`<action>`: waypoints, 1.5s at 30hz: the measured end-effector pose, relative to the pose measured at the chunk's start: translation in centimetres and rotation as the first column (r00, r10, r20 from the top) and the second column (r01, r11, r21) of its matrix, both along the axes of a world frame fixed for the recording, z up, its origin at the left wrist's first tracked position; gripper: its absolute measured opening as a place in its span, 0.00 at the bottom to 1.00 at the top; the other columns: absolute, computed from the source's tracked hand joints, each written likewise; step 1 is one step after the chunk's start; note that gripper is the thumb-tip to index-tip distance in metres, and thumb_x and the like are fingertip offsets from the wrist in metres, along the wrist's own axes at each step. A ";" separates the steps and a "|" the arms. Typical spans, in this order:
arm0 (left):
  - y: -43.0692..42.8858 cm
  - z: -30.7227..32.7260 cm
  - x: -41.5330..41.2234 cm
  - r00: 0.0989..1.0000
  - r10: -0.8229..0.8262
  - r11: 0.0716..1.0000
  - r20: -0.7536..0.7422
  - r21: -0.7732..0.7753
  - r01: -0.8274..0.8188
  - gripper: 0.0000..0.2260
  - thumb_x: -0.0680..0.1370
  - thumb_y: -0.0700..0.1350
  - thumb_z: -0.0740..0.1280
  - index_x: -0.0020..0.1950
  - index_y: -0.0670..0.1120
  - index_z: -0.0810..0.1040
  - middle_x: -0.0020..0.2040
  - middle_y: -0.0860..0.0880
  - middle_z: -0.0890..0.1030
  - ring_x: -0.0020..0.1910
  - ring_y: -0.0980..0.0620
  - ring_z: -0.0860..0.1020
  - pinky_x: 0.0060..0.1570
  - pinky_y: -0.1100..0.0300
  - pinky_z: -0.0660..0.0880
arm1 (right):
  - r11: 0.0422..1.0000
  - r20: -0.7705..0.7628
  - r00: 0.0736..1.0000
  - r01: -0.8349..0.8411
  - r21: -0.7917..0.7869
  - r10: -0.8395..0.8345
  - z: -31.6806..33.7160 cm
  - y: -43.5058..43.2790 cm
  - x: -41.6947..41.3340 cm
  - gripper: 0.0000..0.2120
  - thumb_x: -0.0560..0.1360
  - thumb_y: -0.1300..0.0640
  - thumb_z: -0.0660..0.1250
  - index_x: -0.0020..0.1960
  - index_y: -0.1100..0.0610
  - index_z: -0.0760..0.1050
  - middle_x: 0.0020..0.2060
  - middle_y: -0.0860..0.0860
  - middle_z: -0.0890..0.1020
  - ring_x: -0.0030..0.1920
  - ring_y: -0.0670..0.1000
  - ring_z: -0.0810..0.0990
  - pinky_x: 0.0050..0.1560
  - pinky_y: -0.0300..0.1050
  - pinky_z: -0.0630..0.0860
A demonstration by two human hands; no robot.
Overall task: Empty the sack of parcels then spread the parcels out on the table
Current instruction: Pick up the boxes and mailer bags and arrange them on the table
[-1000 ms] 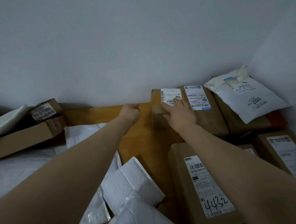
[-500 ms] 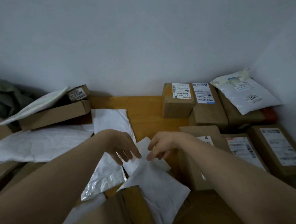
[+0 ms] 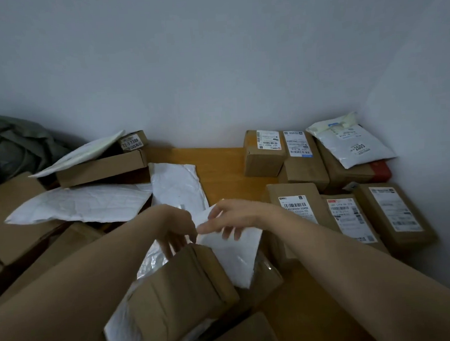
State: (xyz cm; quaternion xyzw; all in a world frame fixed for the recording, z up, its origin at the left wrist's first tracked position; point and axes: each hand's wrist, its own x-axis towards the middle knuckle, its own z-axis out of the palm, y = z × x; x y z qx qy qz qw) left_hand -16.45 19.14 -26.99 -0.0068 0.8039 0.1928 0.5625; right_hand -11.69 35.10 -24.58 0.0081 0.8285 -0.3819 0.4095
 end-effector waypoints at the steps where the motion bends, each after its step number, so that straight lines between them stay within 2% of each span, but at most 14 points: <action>1: -0.6 0.4 0.1 0.998 -0.007 1.000 0.060 -0.020 0.008 0.16 0.79 0.39 0.60 0.67 0.37 0.70 0.62 0.39 0.76 0.58 0.41 0.77 0.54 0.45 0.77 | 0.998 0.123 0.991 -0.055 0.014 0.052 0.4 -0.9 0.3 0.35 0.71 0.38 0.68 0.71 0.55 0.64 0.64 0.57 0.74 0.60 0.55 0.77 0.56 0.49 0.78; 4: -1.9 1.1 0.7 0.980 0.049 0.998 0.193 -0.035 -0.044 0.17 0.81 0.39 0.57 0.70 0.38 0.66 0.64 0.37 0.73 0.59 0.38 0.75 0.61 0.39 0.71 | 0.971 0.341 0.924 -0.218 0.101 0.172 0.1 -3.3 1.5 0.40 0.71 0.39 0.69 0.75 0.50 0.55 0.71 0.56 0.66 0.67 0.60 0.71 0.62 0.55 0.75; 7: -2.6 1.5 1.4 0.953 0.146 0.987 0.264 0.020 -0.156 0.18 0.81 0.42 0.58 0.71 0.39 0.65 0.65 0.36 0.72 0.61 0.36 0.73 0.63 0.36 0.68 | 0.973 0.306 0.942 -0.188 0.134 0.139 -0.6 -4.5 2.3 0.39 0.71 0.43 0.71 0.75 0.49 0.55 0.70 0.56 0.67 0.65 0.59 0.73 0.60 0.53 0.76; 11: -3.5 1.7 1.8 0.952 0.195 0.973 0.237 0.073 -0.218 0.17 0.82 0.46 0.55 0.69 0.42 0.69 0.62 0.38 0.75 0.57 0.38 0.76 0.62 0.39 0.71 | 0.981 0.270 0.952 -0.171 0.087 0.142 -1.2 -4.1 2.3 0.30 0.71 0.43 0.70 0.69 0.53 0.66 0.61 0.53 0.75 0.60 0.56 0.76 0.56 0.46 0.76; 14: -4.1 2.1 1.0 0.955 0.260 0.952 0.145 0.128 -0.279 0.19 0.81 0.56 0.56 0.63 0.45 0.74 0.58 0.42 0.78 0.55 0.42 0.78 0.59 0.45 0.74 | 1.000 0.225 0.974 0.010 -0.023 -0.004 0.2 -2.2 0.7 0.32 0.71 0.46 0.70 0.71 0.55 0.65 0.60 0.53 0.74 0.59 0.55 0.74 0.54 0.47 0.75; 17: -4.5 1.7 -0.8 0.873 0.488 0.845 -0.011 0.256 -0.469 0.26 0.75 0.63 0.63 0.62 0.45 0.73 0.60 0.42 0.78 0.58 0.42 0.78 0.59 0.47 0.74 | 0.985 0.083 0.984 0.162 -0.062 -0.156 2.9 0.7 -2.0 0.31 0.69 0.48 0.73 0.68 0.56 0.67 0.59 0.53 0.75 0.56 0.52 0.75 0.52 0.49 0.77; 19: -4.1 1.3 -2.1 0.773 0.624 0.748 -0.112 0.371 -0.551 0.27 0.76 0.61 0.62 0.68 0.44 0.69 0.65 0.43 0.74 0.63 0.43 0.73 0.62 0.50 0.71 | 0.979 -0.109 0.977 0.192 0.062 -0.185 4.0 2.0 -3.8 0.36 0.65 0.45 0.76 0.67 0.56 0.66 0.62 0.53 0.72 0.59 0.53 0.73 0.57 0.51 0.77; 22: -3.5 0.5 -4.0 0.657 0.734 0.650 -0.169 0.456 -0.609 0.27 0.79 0.57 0.60 0.70 0.40 0.66 0.64 0.40 0.73 0.62 0.42 0.72 0.58 0.51 0.69 | 0.918 -0.422 0.893 0.288 0.271 -0.156 3.2 2.6 -5.9 0.52 0.59 0.43 0.79 0.73 0.56 0.54 0.69 0.54 0.63 0.68 0.56 0.65 0.65 0.51 0.69; 25: -2.6 -1.0 -5.8 0.667 0.723 0.668 -0.180 0.430 -0.608 0.24 0.80 0.55 0.60 0.67 0.38 0.68 0.62 0.39 0.74 0.60 0.42 0.74 0.56 0.52 0.71 | 0.842 -0.610 0.791 0.298 0.450 0.045 0.5 2.3 -7.3 0.55 0.59 0.45 0.80 0.73 0.55 0.50 0.69 0.55 0.58 0.70 0.56 0.60 0.66 0.53 0.67; 29: -1.6 -3.8 -8.8 0.681 0.605 0.796 -0.412 0.335 -0.505 0.12 0.79 0.45 0.63 0.52 0.36 0.73 0.45 0.42 0.74 0.43 0.46 0.73 0.45 0.58 0.67 | 0.760 -0.691 0.665 0.285 0.585 0.283 -4.1 1.8 -9.9 0.50 0.61 0.47 0.79 0.72 0.55 0.51 0.66 0.55 0.60 0.67 0.56 0.62 0.66 0.50 0.63; 33: -1.6 -6.0 -11.5 0.698 0.466 0.874 -0.543 0.160 -0.459 0.25 0.77 0.45 0.65 0.70 0.36 0.64 0.66 0.38 0.70 0.63 0.41 0.71 0.54 0.57 0.70 | 0.662 -0.642 0.608 0.240 0.710 0.468 -7.9 1.8 -12.5 0.48 0.67 0.49 0.75 0.74 0.56 0.46 0.71 0.58 0.56 0.72 0.58 0.57 0.71 0.51 0.57; 36: -1.7 -8.0 -13.3 0.714 0.430 0.881 -0.553 0.084 -0.466 0.32 0.74 0.50 0.69 0.72 0.37 0.60 0.67 0.38 0.69 0.66 0.41 0.69 0.62 0.54 0.70 | 0.641 -0.603 0.611 0.195 0.742 0.513 -9.9 2.0 -13.7 0.45 0.71 0.51 0.72 0.75 0.55 0.45 0.73 0.59 0.54 0.73 0.60 0.55 0.72 0.52 0.56; 40: -1.3 -10.0 -14.6 0.695 0.519 0.825 -0.497 0.081 -0.559 0.52 0.68 0.53 0.76 0.76 0.35 0.44 0.72 0.36 0.63 0.70 0.38 0.65 0.68 0.47 0.66 | 0.658 -0.614 0.608 0.190 0.729 0.504 -11.7 2.3 -14.7 0.34 0.77 0.57 0.64 0.76 0.56 0.48 0.73 0.59 0.56 0.74 0.60 0.56 0.73 0.53 0.55; 45: -0.7 -10.5 -15.1 0.630 0.558 0.782 -0.540 0.089 -0.616 0.55 0.67 0.48 0.77 0.75 0.35 0.38 0.72 0.37 0.63 0.72 0.37 0.62 0.69 0.48 0.62 | 0.669 -0.630 0.665 0.256 0.697 0.401 -11.5 2.3 -15.8 0.41 0.74 0.63 0.67 0.77 0.56 0.44 0.73 0.59 0.54 0.74 0.60 0.52 0.75 0.55 0.49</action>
